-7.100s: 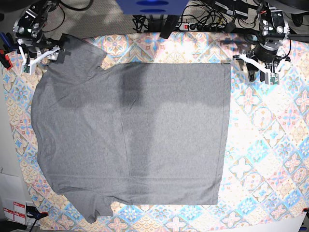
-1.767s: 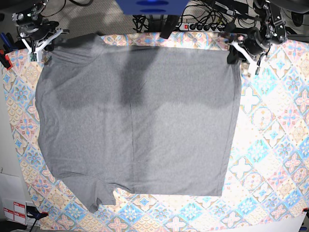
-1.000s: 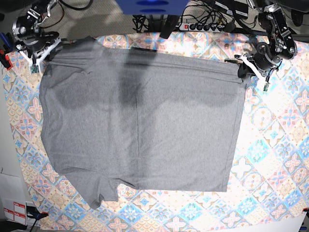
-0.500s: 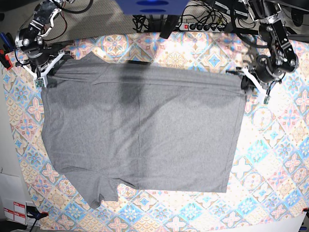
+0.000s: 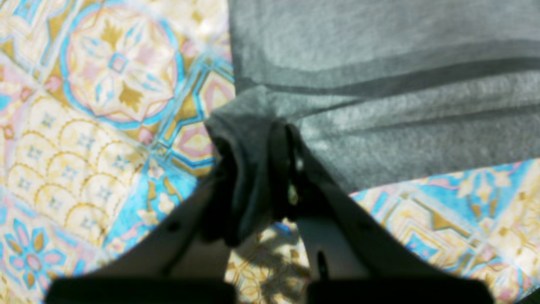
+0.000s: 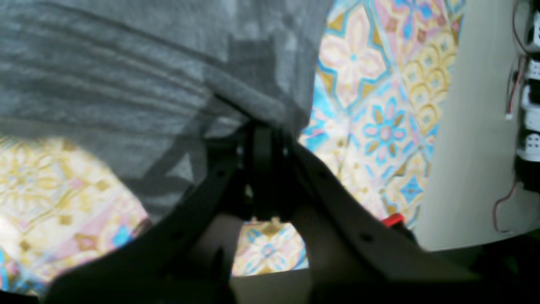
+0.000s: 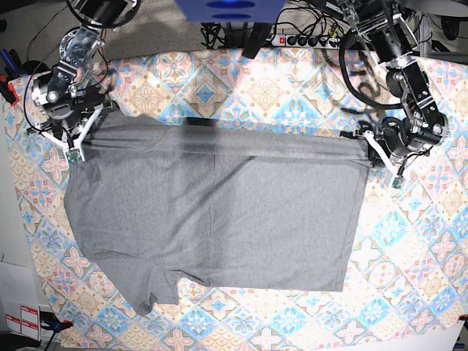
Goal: Fold the T-shirt properly
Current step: 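Lift the shoulder edge and pull it toward the hem with both grippers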
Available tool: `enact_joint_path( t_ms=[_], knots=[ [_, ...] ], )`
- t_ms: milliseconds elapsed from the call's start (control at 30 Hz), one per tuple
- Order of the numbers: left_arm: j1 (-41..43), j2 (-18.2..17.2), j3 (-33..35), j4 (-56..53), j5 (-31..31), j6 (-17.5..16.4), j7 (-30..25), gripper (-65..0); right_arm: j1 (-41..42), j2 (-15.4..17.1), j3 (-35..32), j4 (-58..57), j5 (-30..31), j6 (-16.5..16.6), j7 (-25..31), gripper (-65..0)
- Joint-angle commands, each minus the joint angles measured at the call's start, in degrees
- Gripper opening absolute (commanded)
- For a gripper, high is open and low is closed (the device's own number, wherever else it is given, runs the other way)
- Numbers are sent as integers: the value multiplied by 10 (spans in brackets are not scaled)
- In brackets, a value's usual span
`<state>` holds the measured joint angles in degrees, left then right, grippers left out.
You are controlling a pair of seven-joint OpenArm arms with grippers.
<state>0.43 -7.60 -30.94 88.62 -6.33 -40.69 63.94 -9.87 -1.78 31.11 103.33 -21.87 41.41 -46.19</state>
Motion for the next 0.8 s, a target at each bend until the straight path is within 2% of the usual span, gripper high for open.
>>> enact_joint_path(
  t_ms=[0,267,433,533,767],
  knots=[
    [-14,-3,-4,8,16,7,-6,-650,14,12,4,5,-11,-14,2,-648],
    [-41,3,-4,7,46,7,-8,-650,55,14,4,-51,-13,-14,2,-648],
    [-87,-2,-4,-67,51,7,-10,-650,94,22,1,-84,-55,-14,3,-648],
    [-117,-2,-4,-114,87,7,-11,-650,119,24,1,-100,-82,-14,3,-648],
    [-126,0,-4,-119,100,7,-40,-650,169,25,1,-133,-93,-14,4,-648]
  ],
)
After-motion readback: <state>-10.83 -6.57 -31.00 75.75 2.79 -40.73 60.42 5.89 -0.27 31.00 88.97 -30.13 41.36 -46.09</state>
